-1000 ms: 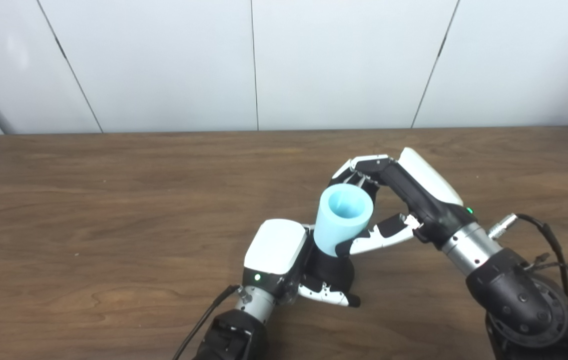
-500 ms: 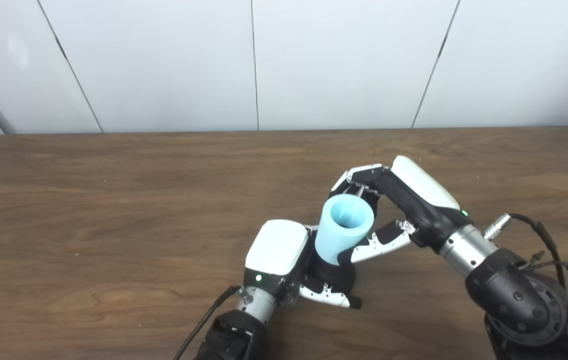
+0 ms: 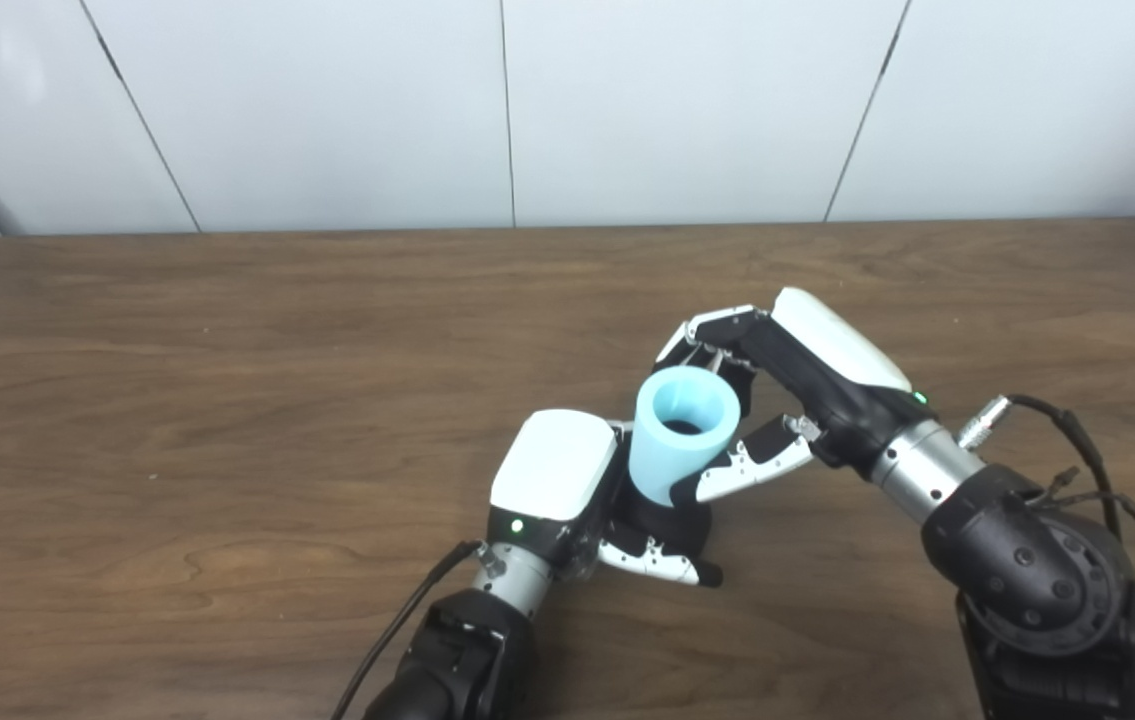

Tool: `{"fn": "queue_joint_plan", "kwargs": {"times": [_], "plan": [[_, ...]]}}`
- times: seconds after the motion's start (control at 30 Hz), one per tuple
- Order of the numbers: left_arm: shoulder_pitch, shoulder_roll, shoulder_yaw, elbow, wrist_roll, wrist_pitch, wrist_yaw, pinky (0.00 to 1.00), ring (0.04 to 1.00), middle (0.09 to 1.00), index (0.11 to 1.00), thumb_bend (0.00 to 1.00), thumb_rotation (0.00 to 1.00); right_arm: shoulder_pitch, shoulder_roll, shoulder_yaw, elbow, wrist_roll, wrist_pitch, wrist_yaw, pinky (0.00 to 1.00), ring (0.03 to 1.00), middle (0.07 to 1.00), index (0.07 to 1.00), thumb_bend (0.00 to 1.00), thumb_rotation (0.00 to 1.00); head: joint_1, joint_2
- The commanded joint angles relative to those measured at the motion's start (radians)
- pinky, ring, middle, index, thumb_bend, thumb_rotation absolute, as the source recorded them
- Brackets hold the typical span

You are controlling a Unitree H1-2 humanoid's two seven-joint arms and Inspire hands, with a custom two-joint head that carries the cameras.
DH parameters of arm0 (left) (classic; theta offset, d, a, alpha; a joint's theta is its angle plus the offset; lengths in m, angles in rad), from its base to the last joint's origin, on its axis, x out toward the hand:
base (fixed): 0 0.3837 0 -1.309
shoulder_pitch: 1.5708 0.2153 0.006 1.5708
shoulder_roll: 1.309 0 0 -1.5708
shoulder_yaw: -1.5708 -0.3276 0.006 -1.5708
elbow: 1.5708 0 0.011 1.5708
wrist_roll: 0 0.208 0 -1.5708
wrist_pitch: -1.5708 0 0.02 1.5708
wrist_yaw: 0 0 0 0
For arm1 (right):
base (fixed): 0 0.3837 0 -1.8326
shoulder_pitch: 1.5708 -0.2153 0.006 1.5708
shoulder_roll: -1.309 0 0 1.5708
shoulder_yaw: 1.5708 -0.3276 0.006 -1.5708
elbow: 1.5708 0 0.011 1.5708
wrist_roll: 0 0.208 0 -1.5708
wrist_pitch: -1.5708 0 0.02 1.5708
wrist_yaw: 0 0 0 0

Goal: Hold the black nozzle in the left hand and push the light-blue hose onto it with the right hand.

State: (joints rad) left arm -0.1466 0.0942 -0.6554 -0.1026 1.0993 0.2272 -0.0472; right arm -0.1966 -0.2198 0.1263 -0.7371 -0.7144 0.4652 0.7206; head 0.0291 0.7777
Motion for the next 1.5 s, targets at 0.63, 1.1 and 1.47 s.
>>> {"fn": "queue_joint_plan", "kwargs": {"times": [0.63,1.1,1.47], "plan": [[0.065,0.024,-0.036,0.047,-0.005,0.003,-0.109,0.28,0.367,0.467,0.483,0.53,0.0,0.101,-0.039,-0.05,-0.054,-0.024,-0.2,-0.219,0.83,0.944,0.912,0.89,0.68,0.73,-0.016,-0.005],[0.061,0.029,-0.034,0.051,-0.011,-0.003,-0.105,0.29,0.368,0.467,0.483,0.53,0.0,0.135,-0.147,-0.065,-0.144,-0.005,-0.358,-0.22,1.0,0.982,0.93,0.895,0.62,0.99,-0.021,-0.008],[0.061,0.032,-0.032,0.048,-0.017,-0.001,-0.111,0.29,0.374,0.434,0.484,0.52,0.0,0.137,-0.171,-0.039,-0.212,-0.008,-0.38,-0.075,1.0,1.0,0.957,0.893,0.68,1.0,-0.023,-0.005]]}}
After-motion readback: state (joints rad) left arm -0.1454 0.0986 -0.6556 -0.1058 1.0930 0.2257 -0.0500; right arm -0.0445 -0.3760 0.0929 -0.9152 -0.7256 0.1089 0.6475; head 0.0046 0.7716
